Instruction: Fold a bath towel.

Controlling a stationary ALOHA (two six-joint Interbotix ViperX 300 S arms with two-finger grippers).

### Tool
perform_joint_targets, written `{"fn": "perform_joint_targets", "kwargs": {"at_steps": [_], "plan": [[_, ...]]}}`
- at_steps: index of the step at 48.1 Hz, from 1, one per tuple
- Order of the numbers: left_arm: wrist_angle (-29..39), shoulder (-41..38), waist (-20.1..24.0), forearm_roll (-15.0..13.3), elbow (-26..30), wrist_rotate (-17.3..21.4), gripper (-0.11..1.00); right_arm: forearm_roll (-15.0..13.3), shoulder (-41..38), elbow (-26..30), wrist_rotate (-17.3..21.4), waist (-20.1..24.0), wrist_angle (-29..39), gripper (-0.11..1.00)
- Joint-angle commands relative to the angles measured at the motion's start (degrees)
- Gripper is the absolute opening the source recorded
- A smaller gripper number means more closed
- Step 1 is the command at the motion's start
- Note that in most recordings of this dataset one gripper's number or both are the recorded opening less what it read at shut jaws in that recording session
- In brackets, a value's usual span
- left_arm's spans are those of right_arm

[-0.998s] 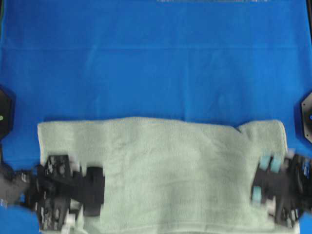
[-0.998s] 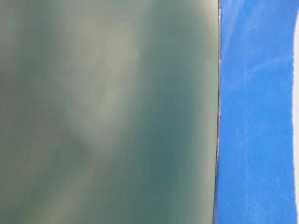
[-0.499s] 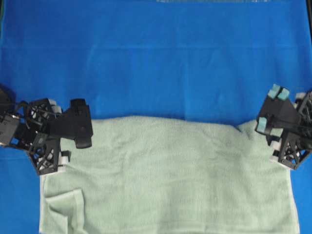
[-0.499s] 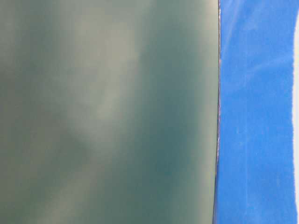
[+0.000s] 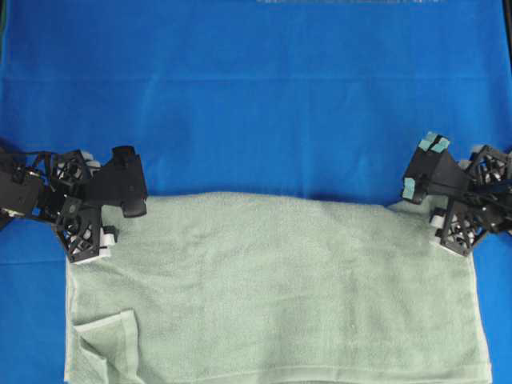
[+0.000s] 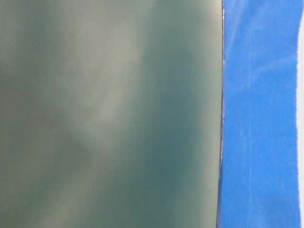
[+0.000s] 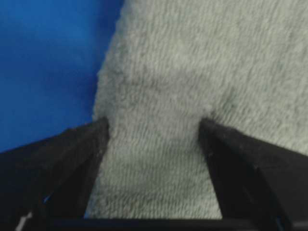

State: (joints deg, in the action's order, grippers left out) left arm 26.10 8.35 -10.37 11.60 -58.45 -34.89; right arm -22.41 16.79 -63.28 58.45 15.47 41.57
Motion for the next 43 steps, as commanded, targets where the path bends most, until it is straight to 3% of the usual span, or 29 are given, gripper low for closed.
{"fn": "perform_joint_targets", "kwargs": {"at_steps": [1, 8, 14, 18, 23, 30, 36, 43], "plan": [[-2.9, -3.4, 1.3, 0.4, -1.6, -0.2, 0.75, -1.8, -1.7, -0.3, 0.0, -1.1, -0.3, 0.57], [-4.4, -3.7, 1.1, 0.3, -1.0, -0.3, 0.74, -2.7, -2.4, 0.3, 0.0, -1.2, -2.7, 0.57], [-4.0, -3.9, 1.0, -0.2, -0.8, -0.2, 0.67, -2.8, -2.3, -0.2, -0.1, -1.3, -5.0, 0.53], [-3.9, -3.9, 0.4, -1.0, -0.7, -0.1, 0.53, -2.5, -2.0, -0.4, 0.1, -1.3, -6.4, 0.34], [-4.0, -3.7, -0.2, -1.0, -0.8, -0.4, 0.48, -2.0, -1.6, -0.6, 0.7, -1.3, -8.3, 0.09], [-3.6, -2.4, -0.5, -1.3, -0.4, -0.3, 0.46, -1.7, -0.4, 0.1, 0.9, -1.3, -8.3, 0.09], [0.3, 1.6, -0.8, -1.4, 1.7, -0.2, 0.42, -1.6, 3.9, 3.1, 0.7, -1.3, -3.6, 0.09], [10.0, 9.7, -2.2, -2.4, 6.8, -0.2, 0.16, -1.8, 10.5, 8.7, -0.4, -1.1, 7.2, 0.09]]}}
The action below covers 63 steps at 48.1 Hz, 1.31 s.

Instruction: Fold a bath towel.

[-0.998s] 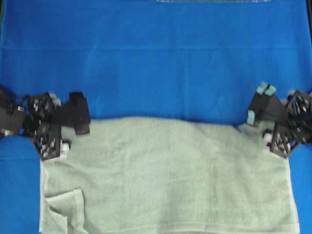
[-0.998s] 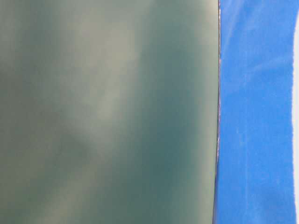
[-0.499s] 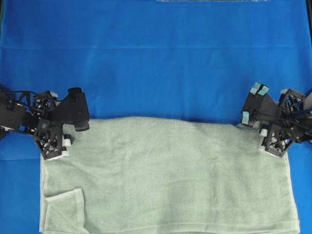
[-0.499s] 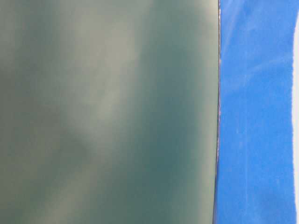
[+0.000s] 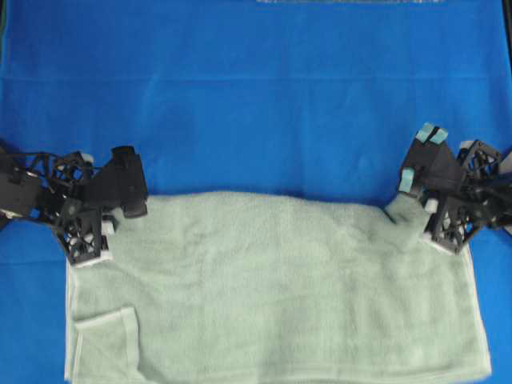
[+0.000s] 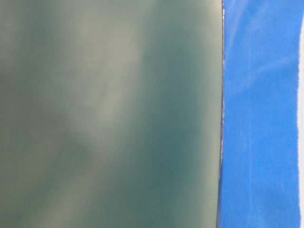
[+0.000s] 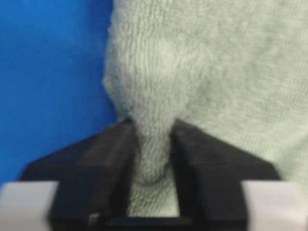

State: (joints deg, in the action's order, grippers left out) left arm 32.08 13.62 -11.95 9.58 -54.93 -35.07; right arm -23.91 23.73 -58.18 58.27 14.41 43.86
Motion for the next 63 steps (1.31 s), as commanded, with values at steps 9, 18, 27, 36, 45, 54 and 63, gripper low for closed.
{"fn": "perform_joint_targets", "kwargs": {"at_steps": [9, 18, 27, 36, 45, 54, 63], "plan": [[19.2, 14.3, -3.4, -1.5, 11.2, -0.4, 0.12, -2.6, 10.7, 12.0, -2.3, 2.4, 18.6, 0.09], [29.7, 20.6, -6.2, -2.0, 20.1, -2.5, 0.12, -6.2, 14.9, 20.4, -3.5, 6.5, 26.6, 0.09], [30.6, 21.3, -12.0, -2.0, 25.8, -7.6, 0.12, -12.5, 14.9, 24.1, -3.5, 10.2, 28.4, 0.09], [25.5, 17.5, -17.3, -1.8, 28.6, -11.7, 0.12, -22.7, 13.1, 24.2, -3.2, 6.4, 30.6, 0.09], [18.4, 9.5, -23.2, 0.0, 33.9, -12.1, 0.12, -33.0, 10.7, 24.8, -3.6, -3.7, 28.9, 0.09], [18.3, 2.1, -25.2, 0.5, 41.5, -11.4, 0.12, -36.6, 8.3, 25.8, -5.1, -17.2, 18.5, 0.09], [19.2, -2.4, -25.5, 0.9, 46.7, -9.2, 0.12, -36.4, 6.2, 26.5, -6.2, -23.6, 10.0, 0.09]]}}
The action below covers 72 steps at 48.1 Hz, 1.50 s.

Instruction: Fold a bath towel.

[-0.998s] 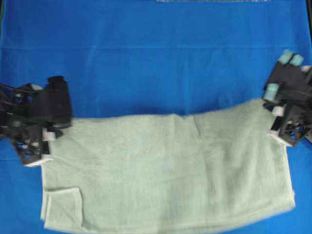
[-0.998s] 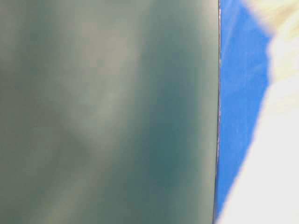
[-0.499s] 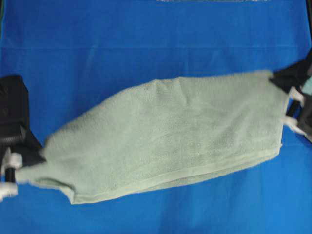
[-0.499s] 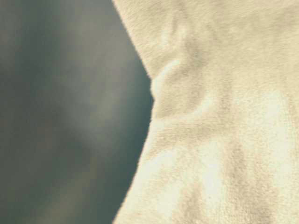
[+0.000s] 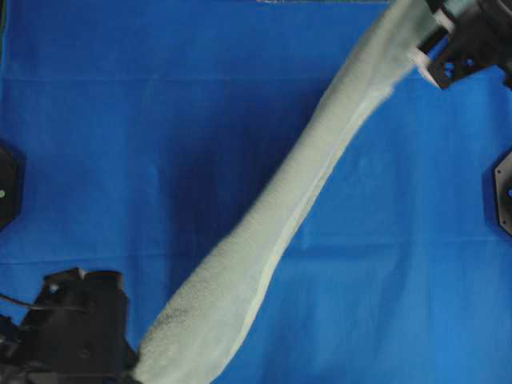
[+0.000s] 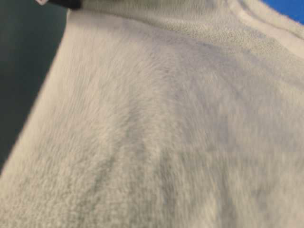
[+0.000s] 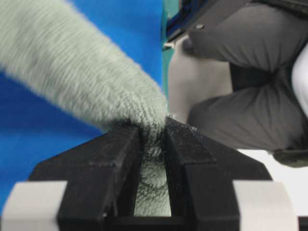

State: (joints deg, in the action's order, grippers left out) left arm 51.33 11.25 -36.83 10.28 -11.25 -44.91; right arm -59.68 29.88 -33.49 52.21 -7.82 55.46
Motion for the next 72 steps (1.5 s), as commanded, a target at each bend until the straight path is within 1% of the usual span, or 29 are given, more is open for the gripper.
{"fn": "perform_joint_targets", "kwargs": {"at_steps": [1, 4, 7, 12, 18, 22, 24, 29, 33, 37, 39, 42, 46, 48, 49, 52, 53, 55, 56, 57, 62, 67, 72], "plan": [[0.0, -0.1, -0.6, 0.2, 3.1, 0.6, 0.12, -0.6, 0.0, 1.7, -0.1, -1.3, -1.6, 0.09], [0.0, -0.5, -0.6, 0.2, 3.7, 0.7, 0.12, -0.6, 0.0, 1.7, 0.0, -1.3, -1.4, 0.09], [-0.3, -0.9, -0.6, 0.1, 4.3, 0.7, 0.12, 0.1, 0.9, 1.2, 0.0, -1.0, -0.4, 0.09], [-0.8, -2.4, -0.6, 0.4, 6.3, 0.8, 0.12, 1.1, 3.8, 0.1, 0.0, 1.7, 2.9, 0.09], [-1.0, -5.6, -0.6, 0.4, 10.9, 2.0, 0.12, 2.2, 9.2, -1.1, 0.6, 9.4, 11.0, 0.09], [-0.2, -8.5, -1.0, 0.4, 15.4, 3.3, 0.12, 2.8, 11.9, -1.2, 1.5, 17.0, 18.3, 0.09], [0.6, -9.6, -1.3, 0.4, 17.4, 4.3, 0.12, 2.7, 13.1, -1.1, 2.8, 21.9, 23.6, 0.09], [3.9, -11.5, -2.0, 0.6, 21.0, 7.9, 0.12, 1.1, 13.3, -0.7, 6.6, 29.9, 34.7, 0.09], [5.8, -11.8, -2.0, 1.1, 21.4, 9.1, 0.12, -1.0, 12.4, -0.8, 8.8, 33.8, 41.7, 0.09], [7.4, -11.1, -1.8, 2.1, 20.1, 9.0, 0.12, -1.3, 11.0, -1.1, 9.3, 33.7, 41.8, 0.09], [7.7, -10.3, -1.8, 2.7, 18.7, 8.8, 0.12, -1.3, 10.1, -1.1, 9.4, 33.0, 40.4, 0.09], [7.9, -8.6, -1.6, 3.2, 15.9, 8.4, 0.12, -1.3, 8.6, -1.7, 9.5, 30.7, 36.9, 0.09], [7.4, -5.3, -1.1, 3.4, 9.8, 6.7, 0.12, -0.4, 6.4, -3.0, 9.4, 24.9, 29.7, 0.09], [6.7, -3.7, -0.6, 3.4, 6.4, 5.3, 0.12, 0.8, 5.0, -3.8, 9.2, 20.9, 25.2, 0.09], [6.2, -2.8, -0.4, 3.4, 4.7, 4.5, 0.12, 1.9, 4.0, -4.5, 8.9, 17.6, 21.5, 0.09], [4.5, -0.3, 0.6, 3.4, -0.8, 1.8, 0.12, 4.2, 1.6, -5.8, 8.5, 10.7, 13.6, 0.09], [3.6, 1.0, 1.1, 3.4, -3.4, 0.5, 0.12, 5.0, 0.7, -6.2, 8.4, 8.5, 10.8, 0.09], [2.4, 2.6, 1.8, 3.5, -7.2, -1.1, 0.12, 5.9, -1.2, -7.2, 7.9, 4.3, 5.2, 0.09], [1.9, 3.5, 2.1, 3.4, -9.1, -1.8, 0.12, 6.2, -2.8, -7.8, 7.4, 1.3, 1.1, 0.09], [1.3, 4.4, 2.5, 3.5, -11.0, -2.5, 0.12, 6.2, -3.9, -8.1, 7.0, -0.5, -1.7, 0.09], [-1.0, 8.1, 4.9, 3.4, -19.9, -5.2, 0.12, 6.2, -9.9, -8.3, 4.6, -8.6, -13.7, 0.09], [-3.5, 11.4, 8.3, 3.4, -27.8, -6.2, 0.12, 6.2, -15.6, -6.7, 1.8, -14.0, -21.2, 0.09], [-6.2, 14.3, 11.6, 3.4, -33.5, -6.0, 0.12, 6.2, -21.0, -3.7, -0.7, -17.5, -24.8, 0.09]]}}
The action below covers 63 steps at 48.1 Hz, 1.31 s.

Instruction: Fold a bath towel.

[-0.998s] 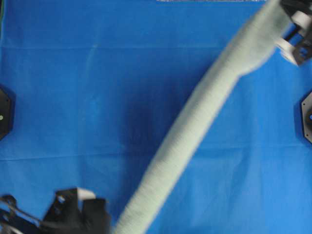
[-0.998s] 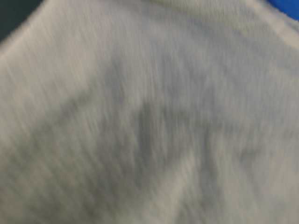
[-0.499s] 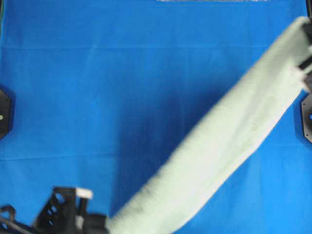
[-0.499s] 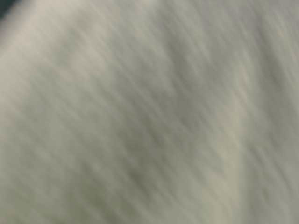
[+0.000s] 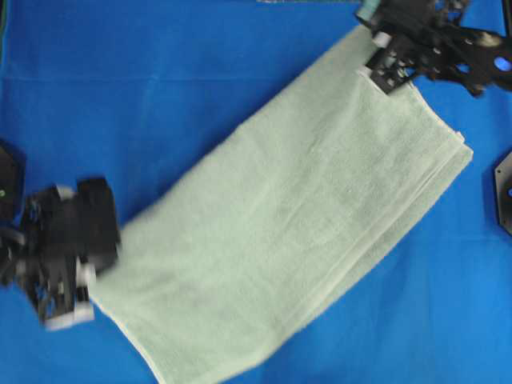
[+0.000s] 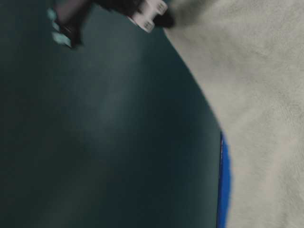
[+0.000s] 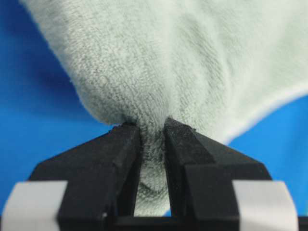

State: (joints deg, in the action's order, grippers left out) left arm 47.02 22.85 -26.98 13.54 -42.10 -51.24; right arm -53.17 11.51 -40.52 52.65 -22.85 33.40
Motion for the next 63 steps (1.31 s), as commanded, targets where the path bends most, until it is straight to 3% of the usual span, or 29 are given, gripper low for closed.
{"fn": "perform_joint_targets", "kwargs": {"at_steps": [1, 10, 16, 18, 23, 29, 34, 37, 44, 54, 58, 63], "plan": [[-2.4, 3.3, 2.4, 0.2, -3.5, 0.7, 0.12, -0.3, -3.6, 4.0, -1.5, -3.0, -3.0, 0.09], [-4.7, 7.7, 7.6, 0.2, -11.0, 1.3, 0.13, -0.3, -9.2, 7.6, -3.8, -5.6, -4.1, 0.09], [-5.3, 10.2, 8.7, 0.2, -13.0, 1.2, 0.13, -0.3, -10.6, 8.6, -4.4, -6.7, -5.1, 0.09], [-5.4, 10.8, 8.7, 0.2, -13.3, 1.1, 0.19, -0.3, -10.7, 8.7, -4.4, -6.8, -5.4, 0.09], [-5.4, 12.1, 8.8, 0.2, -13.9, 1.0, 0.51, -0.3, -10.7, 8.7, -4.2, -6.9, -5.7, 0.10], [-5.2, 13.1, 9.0, 0.3, -14.1, 1.1, 0.83, 0.0, -10.0, 7.7, -4.3, -6.2, -5.2, 0.45], [-5.1, 13.8, 9.0, 0.2, -14.2, 1.3, 0.86, 0.8, -7.3, 5.5, -4.2, -4.6, -2.7, 0.68], [-4.8, 14.3, 9.0, 0.2, -14.4, 1.3, 0.86, 3.1, -4.7, 4.0, -4.2, -3.6, -0.4, 0.67], [-4.7, 16.0, 9.1, 0.2, -14.9, 1.3, 0.86, 11.5, 2.6, -1.1, -4.9, -2.3, 4.3, 0.64], [-4.7, 17.0, 9.2, 0.2, -15.3, 2.5, 0.86, 24.5, 12.6, -9.8, -12.3, -1.7, 8.5, 0.64], [-4.7, 16.9, 9.3, 0.3, -15.2, 3.2, 0.86, 28.2, 15.2, -11.4, -15.2, -1.5, 8.7, 0.64], [-4.7, 16.8, 9.7, 0.2, -15.2, 3.3, 0.86, 30.6, 16.8, -12.4, -17.1, -1.5, 8.6, 0.64]]}}
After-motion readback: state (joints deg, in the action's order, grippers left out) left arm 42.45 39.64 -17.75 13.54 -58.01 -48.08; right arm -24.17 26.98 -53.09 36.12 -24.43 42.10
